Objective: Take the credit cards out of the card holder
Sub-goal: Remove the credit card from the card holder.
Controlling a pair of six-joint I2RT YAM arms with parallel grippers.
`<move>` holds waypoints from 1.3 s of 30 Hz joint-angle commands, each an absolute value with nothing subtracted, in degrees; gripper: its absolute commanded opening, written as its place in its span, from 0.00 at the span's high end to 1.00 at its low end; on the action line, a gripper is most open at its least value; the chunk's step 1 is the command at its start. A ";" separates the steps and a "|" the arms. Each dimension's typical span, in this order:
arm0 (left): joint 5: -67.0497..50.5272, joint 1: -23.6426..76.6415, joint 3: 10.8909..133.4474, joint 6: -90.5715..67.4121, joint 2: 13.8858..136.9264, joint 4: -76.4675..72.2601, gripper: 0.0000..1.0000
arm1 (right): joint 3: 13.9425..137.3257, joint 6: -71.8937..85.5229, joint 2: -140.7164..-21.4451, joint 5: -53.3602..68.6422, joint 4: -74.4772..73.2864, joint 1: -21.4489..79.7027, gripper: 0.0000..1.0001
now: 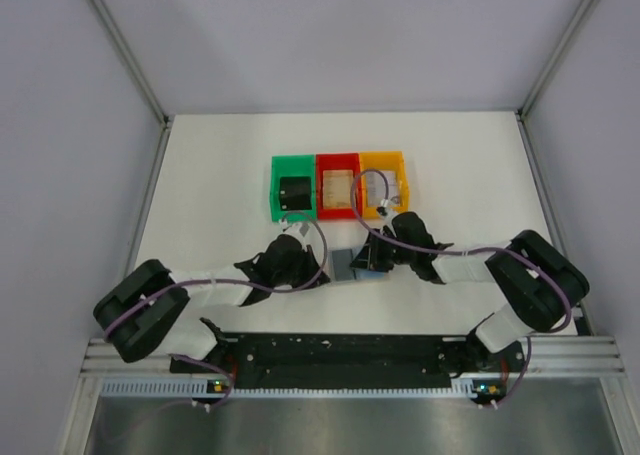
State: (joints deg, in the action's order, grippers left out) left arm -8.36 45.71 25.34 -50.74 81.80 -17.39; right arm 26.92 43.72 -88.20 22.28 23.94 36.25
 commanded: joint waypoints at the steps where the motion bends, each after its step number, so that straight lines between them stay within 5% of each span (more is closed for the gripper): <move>1: -1.68 45.53 21.45 -51.86 73.58 -12.93 0.94 | 31.20 41.40 -86.06 24.26 21.72 38.06 0.79; 5: -0.88 45.53 22.49 -51.42 69.35 -10.73 0.83 | 34.27 34.99 -80.70 19.26 9.78 37.97 0.70; 13: -4.39 45.44 30.23 -50.80 72.59 -11.34 0.65 | 33.14 32.52 -78.57 19.33 7.56 32.00 0.70; 18: -4.31 45.44 33.57 -50.80 77.95 -11.25 0.43 | 31.47 32.34 -80.77 20.82 9.13 29.19 0.71; 24: -3.34 45.44 35.33 -51.94 82.53 -11.25 0.37 | 29.88 32.61 -83.58 21.97 10.55 28.65 0.71; 39: -7.20 45.70 37.09 -53.35 87.45 -13.09 0.43 | 29.88 31.99 -86.49 22.94 10.63 28.57 0.71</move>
